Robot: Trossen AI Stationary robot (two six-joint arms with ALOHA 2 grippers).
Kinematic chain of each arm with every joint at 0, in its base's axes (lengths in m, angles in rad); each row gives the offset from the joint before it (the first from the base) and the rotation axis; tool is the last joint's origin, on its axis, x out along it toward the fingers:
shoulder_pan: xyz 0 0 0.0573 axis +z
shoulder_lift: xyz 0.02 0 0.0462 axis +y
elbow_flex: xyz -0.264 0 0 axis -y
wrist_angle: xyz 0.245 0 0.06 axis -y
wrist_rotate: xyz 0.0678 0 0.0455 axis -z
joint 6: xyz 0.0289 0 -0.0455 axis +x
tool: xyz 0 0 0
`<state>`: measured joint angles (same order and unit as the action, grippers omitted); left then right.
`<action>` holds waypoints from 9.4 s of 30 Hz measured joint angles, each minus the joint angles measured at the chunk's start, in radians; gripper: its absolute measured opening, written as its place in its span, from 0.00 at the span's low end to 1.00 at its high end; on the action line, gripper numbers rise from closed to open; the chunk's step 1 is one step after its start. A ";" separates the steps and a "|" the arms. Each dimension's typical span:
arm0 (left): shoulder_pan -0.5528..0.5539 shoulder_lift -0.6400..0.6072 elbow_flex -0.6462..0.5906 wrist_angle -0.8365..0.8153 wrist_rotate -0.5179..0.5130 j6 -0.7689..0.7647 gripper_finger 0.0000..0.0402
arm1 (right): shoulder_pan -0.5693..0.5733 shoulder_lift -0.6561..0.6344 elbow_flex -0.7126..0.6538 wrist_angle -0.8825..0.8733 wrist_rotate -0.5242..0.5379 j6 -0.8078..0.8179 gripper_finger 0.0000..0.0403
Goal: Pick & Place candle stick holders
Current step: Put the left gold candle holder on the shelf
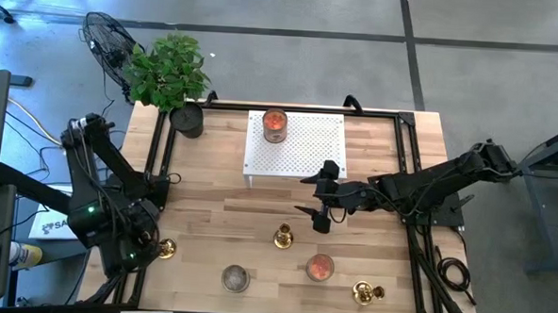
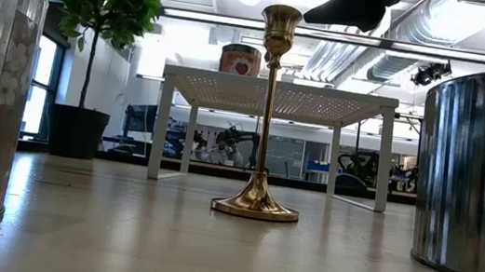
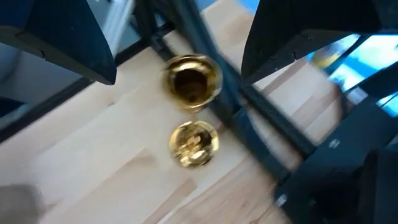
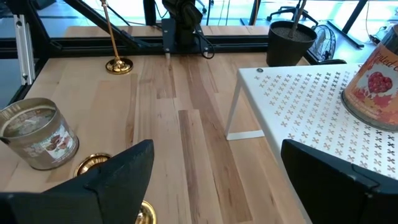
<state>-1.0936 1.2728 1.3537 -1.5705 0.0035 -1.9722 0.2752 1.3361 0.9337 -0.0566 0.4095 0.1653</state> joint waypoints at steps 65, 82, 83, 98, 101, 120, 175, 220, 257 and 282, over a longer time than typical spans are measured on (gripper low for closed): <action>0.000 0.000 -0.069 0.037 -0.014 0.026 0.85 | 0.000 0.000 0.000 -0.006 -0.001 0.016 0.86; 0.000 0.000 -0.138 0.074 0.013 0.058 0.85 | 0.000 0.000 0.000 -0.006 -0.001 0.032 0.86; 0.000 0.000 -0.138 0.075 0.012 0.059 0.84 | 0.000 0.000 0.000 -0.006 -0.001 0.034 0.86; 0.000 0.000 -0.138 0.074 -0.010 0.060 0.41 | 0.000 0.000 0.000 -0.006 -0.001 0.036 0.86; 0.000 -0.001 -0.138 0.072 -0.010 0.060 0.32 | 0.000 0.000 0.000 -0.006 -0.001 0.036 0.86; 0.000 -0.002 -0.138 0.109 0.001 0.088 0.33 | 0.000 0.000 0.000 -0.005 -0.036 0.036 0.86; 0.641 -0.001 0.272 0.195 -0.233 1.257 0.35 | -0.077 0.392 0.296 0.326 -0.280 -0.125 0.86; 0.831 0.073 0.271 0.332 -0.039 1.561 0.34 | -0.042 0.697 0.722 -0.052 -0.239 -0.267 0.06; 0.725 0.070 0.480 0.410 -0.394 1.689 0.59 | 0.014 0.654 0.719 -0.196 -0.031 -0.344 0.01; 0.570 0.025 0.402 0.201 -0.750 1.586 0.59 | 0.218 0.086 0.721 -0.855 0.599 0.019 0.01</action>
<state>-0.5240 1.2980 1.7555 -1.3697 -0.7461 -0.3858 0.4934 1.4217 1.6543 -0.9112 1.0086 0.1842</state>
